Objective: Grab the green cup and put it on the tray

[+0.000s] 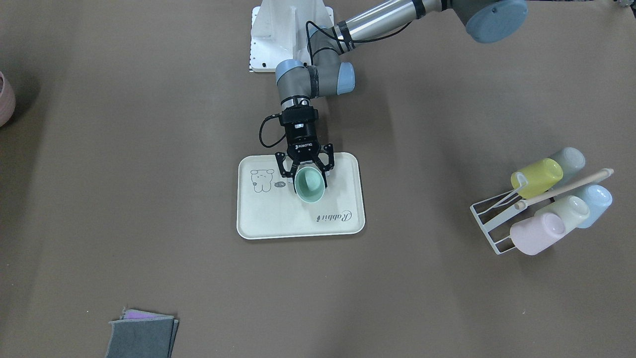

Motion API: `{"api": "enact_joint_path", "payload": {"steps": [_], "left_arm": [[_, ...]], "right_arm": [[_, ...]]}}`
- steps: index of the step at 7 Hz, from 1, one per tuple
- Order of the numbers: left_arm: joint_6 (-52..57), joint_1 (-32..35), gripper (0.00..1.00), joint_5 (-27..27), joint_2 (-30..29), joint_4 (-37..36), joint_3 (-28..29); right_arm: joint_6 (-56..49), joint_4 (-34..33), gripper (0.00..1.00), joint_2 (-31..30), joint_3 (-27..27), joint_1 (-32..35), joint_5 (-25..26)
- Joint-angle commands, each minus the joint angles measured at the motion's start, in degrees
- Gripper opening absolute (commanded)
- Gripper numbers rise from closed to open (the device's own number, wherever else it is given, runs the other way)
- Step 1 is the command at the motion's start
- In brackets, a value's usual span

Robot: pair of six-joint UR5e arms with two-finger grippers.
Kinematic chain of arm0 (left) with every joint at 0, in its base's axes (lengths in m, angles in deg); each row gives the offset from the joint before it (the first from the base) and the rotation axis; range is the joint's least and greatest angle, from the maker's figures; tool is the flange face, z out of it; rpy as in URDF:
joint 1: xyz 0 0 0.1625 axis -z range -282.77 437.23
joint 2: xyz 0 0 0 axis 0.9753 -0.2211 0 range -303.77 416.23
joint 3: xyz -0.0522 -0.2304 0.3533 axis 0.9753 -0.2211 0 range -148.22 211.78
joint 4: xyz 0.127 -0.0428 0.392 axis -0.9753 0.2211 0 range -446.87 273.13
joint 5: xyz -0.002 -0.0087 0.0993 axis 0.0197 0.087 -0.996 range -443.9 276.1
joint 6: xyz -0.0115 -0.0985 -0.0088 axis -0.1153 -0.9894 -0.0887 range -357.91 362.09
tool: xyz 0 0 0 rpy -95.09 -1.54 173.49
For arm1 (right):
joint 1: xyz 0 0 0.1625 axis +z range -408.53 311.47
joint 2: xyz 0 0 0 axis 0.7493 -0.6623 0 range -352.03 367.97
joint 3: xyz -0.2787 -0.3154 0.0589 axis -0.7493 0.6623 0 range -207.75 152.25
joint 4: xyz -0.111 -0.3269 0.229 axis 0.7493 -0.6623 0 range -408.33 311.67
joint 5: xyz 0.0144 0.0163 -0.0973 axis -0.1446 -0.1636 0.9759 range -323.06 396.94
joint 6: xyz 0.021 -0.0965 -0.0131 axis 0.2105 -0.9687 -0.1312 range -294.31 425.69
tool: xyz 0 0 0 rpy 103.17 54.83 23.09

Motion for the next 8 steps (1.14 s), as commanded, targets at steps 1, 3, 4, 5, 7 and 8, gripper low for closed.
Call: {"api": "enact_joint_path", "payload": {"steps": [1, 3, 4, 5, 7, 8], "left_arm": [[-0.3, -0.7, 0.56, -0.1, 0.1, 0.0, -0.1], [-0.5, -0.9, 0.81, -0.6, 0.2, 0.0, -0.3], [-0.6, -1.3, 0.97, -0.8, 0.3, 0.0, -0.4], [-0.6, -1.8, 0.97, -1.1, 0.4, 0.0, -0.4], [-0.9, -2.2, 0.98, -2.1, 0.4, 0.0, -0.7], [-0.9, -2.2, 0.98, -2.2, 0.5, 0.0, -1.7]], "right_arm": [[-0.1, 0.0, 1.0, -0.1, 0.0, 0.2, 0.0], [0.0, 0.0, 1.0, -0.1, 0.0, 0.3, 0.0], [0.0, 0.0, 1.0, 0.0, 0.0, 0.3, 0.0], [0.0, 0.0, 1.0, 0.0, 0.0, 0.3, 0.0], [0.0, 0.0, 1.0, 0.1, 0.0, 0.4, 0.0], [-0.1, 0.0, 1.0, 0.1, 0.0, 0.5, 0.0]]}}
